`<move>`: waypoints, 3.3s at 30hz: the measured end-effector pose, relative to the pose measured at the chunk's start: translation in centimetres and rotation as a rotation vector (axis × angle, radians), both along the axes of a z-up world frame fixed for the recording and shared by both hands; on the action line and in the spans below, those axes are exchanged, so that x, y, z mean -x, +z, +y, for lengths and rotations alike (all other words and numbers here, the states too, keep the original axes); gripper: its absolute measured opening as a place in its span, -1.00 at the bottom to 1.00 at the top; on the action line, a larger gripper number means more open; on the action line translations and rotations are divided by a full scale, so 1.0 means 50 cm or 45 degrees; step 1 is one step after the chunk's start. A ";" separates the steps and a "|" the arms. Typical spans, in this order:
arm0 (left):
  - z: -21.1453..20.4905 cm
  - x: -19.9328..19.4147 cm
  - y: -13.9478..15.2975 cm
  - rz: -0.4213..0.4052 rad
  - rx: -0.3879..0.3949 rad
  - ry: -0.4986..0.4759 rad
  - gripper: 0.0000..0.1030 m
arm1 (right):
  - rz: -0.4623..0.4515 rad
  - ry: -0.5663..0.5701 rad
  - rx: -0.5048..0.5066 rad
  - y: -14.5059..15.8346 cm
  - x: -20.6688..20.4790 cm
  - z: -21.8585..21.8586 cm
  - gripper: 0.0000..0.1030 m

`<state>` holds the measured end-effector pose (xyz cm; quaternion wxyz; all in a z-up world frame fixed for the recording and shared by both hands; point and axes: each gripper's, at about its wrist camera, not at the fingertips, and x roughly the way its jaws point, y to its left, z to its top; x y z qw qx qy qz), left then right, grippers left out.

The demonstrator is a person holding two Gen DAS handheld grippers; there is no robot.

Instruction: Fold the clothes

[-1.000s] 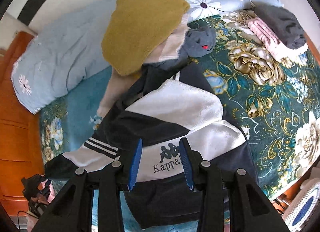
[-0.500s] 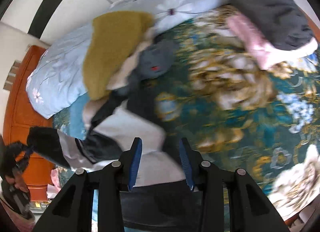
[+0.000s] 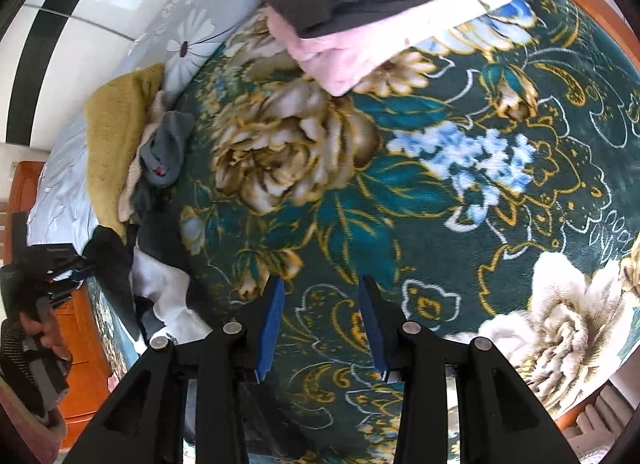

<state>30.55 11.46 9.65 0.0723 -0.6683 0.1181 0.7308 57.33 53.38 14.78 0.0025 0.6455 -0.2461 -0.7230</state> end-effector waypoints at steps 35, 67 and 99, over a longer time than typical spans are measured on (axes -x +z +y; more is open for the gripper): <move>-0.877 -0.124 -0.278 -0.387 -0.313 0.079 0.29 | -0.306 0.156 0.003 -0.219 -0.281 -0.369 0.00; -0.937 0.010 -0.015 -0.500 -0.852 0.295 -0.86 | -0.034 -0.050 0.372 0.089 -0.181 -0.440 -0.86; -0.818 0.339 -0.172 -0.391 -0.608 0.636 0.17 | -0.168 0.119 0.267 -0.165 0.328 -0.525 -0.05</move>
